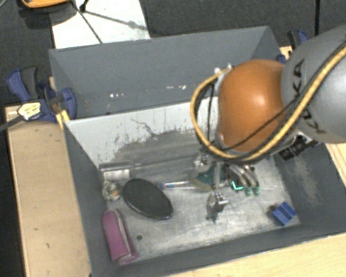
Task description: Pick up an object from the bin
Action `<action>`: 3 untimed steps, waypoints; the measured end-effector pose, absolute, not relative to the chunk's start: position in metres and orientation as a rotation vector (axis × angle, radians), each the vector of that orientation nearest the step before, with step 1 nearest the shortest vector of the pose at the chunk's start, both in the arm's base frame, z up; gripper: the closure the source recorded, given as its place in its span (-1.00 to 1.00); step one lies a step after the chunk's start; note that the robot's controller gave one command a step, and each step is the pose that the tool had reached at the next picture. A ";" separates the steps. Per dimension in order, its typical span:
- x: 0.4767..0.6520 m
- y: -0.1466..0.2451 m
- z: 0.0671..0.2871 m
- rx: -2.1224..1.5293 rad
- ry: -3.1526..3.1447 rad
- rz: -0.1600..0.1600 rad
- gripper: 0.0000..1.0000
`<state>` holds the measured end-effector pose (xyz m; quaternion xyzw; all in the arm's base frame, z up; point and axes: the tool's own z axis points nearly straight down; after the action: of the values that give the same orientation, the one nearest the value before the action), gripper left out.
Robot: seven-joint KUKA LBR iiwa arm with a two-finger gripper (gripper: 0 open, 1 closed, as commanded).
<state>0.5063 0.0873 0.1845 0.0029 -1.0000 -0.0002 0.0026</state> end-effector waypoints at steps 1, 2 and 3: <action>0.537 0.200 0.073 0.111 -3.146 -0.002 -1.00; 0.527 0.231 0.101 -0.267 -3.135 -0.005 -1.00; 0.548 0.244 0.116 -0.458 -3.112 -0.004 -1.00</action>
Offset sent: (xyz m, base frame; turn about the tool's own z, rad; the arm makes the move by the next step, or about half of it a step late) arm 0.0281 0.1110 -0.1145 -0.0622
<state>0.5480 0.2443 0.1156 -0.1455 -0.9894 -0.0014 -0.0020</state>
